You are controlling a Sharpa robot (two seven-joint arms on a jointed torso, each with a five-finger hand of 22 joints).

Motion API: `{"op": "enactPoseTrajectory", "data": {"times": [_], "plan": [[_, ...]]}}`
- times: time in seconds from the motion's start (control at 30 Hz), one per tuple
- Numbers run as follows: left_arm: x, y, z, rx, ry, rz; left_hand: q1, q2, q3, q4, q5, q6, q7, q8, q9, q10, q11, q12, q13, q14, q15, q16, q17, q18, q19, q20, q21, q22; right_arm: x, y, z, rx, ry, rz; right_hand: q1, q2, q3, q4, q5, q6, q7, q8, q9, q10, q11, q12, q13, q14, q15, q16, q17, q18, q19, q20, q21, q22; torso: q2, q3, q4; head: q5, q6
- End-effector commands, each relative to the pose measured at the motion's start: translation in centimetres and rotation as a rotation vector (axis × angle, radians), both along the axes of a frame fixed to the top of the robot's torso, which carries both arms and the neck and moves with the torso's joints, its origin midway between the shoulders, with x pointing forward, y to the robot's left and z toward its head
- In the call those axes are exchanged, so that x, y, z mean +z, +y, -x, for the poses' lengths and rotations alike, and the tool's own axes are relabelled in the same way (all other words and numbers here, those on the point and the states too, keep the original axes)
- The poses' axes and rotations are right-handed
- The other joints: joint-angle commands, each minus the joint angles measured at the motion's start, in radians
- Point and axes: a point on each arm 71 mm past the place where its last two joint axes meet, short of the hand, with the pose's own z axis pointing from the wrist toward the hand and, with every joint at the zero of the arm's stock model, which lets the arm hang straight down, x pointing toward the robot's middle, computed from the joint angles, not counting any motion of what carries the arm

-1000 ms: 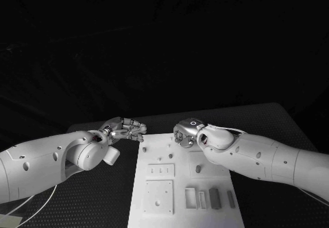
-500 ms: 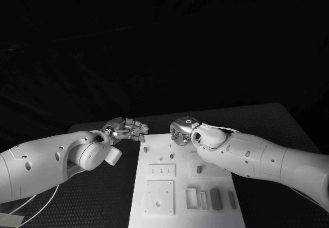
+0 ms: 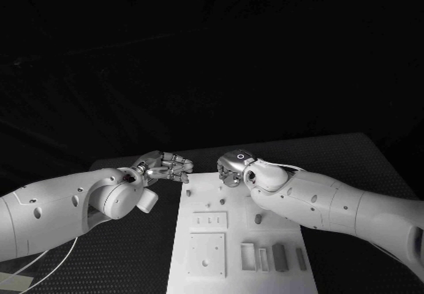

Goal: Assemble the parts on the task board

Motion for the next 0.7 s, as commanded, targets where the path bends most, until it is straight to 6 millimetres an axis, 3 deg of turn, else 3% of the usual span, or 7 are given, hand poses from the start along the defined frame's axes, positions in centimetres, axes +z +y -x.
{"op": "enactPoseTrajectory", "data": {"times": [0.03, 0.23, 0.37, 0.7], "plan": [[0.3, -0.21, -0.02, -0.009, -0.008, 0.012, -0.013, 0.0, -0.006, 0.001, -0.001, 0.002, 0.005, -0.003, 0.001, 0.0, -0.001, -0.005, 0.001, -0.006, -0.001, -0.003, 0.002, 0.017, -0.005, 0.001, -0.005, 0.0, 0.07, 0.16, -0.07, 0.001, -0.024, 0.014, 0.0, 0.003, 0.005, -0.001, 0.004, 0.022, -0.009, 0.007, 0.054, 0.005, 0.001, 0.003, 0.002, -0.003, -0.005, 0.006, 0.001, 0.03, 0.0, -0.004, 0.005, 0.022, 0.001, 0.0013, 0.0024, 0.002, -0.004], [0.34, -0.24, -0.05, -0.009, -0.009, 0.012, -0.013, 0.0, -0.007, 0.001, -0.001, 0.002, 0.005, -0.004, 0.001, 0.0, -0.001, -0.005, 0.001, -0.006, -0.001, -0.004, 0.002, 0.017, -0.004, 0.001, -0.005, 0.0, -0.02, 0.24, -0.07, 0.007, -0.034, 0.029, 0.001, 0.001, 0.007, -0.001, 0.004, 0.023, -0.009, 0.007, 0.056, 0.005, 0.0, 0.003, 0.004, -0.004, -0.005, 0.007, 0.0, 0.03, 0.0, -0.004, 0.007, 0.022, 0.002, 0.0003, 0.0039, 0.003, -0.007], [0.31, -0.28, -0.14, -0.008, -0.008, 0.011, -0.015, 0.0, -0.007, 0.002, -0.001, 0.001, 0.007, -0.005, 0.001, 0.0, -0.001, -0.006, 0.001, -0.006, -0.001, -0.005, 0.003, 0.017, -0.004, 0.001, -0.006, 0.0, -0.05, 0.52, 0.08, 0.021, -0.062, 0.053, 0.001, 0.0, 0.007, -0.001, 0.004, 0.023, -0.009, 0.007, 0.056, 0.005, 0.0, 0.003, 0.004, -0.004, -0.005, 0.008, 0.0, 0.03, 0.0, -0.005, 0.007, 0.022, 0.001, 0.0016, 0.0019, 0.015, -0.011], [0.28, -0.39, -0.24, -0.011, -0.007, 0.011, -0.016, 0.001, -0.008, 0.002, -0.001, 0.001, 0.008, -0.006, 0.002, 0.0, 0.0, -0.008, 0.001, -0.006, -0.001, -0.006, 0.004, 0.017, -0.004, 0.001, -0.006, 0.0, -0.2, 0.64, 0.18, 0.026, -0.07, 0.065, 0.001, 0.0, 0.007, -0.001, 0.004, 0.023, -0.009, 0.007, 0.056, 0.005, 0.0, 0.003, 0.004, -0.004, -0.005, 0.008, 0.0, 0.03, 0.0, -0.005, 0.007, 0.022, 0.003, 0.0018, 0.0017, 0.013, -0.012]]}}
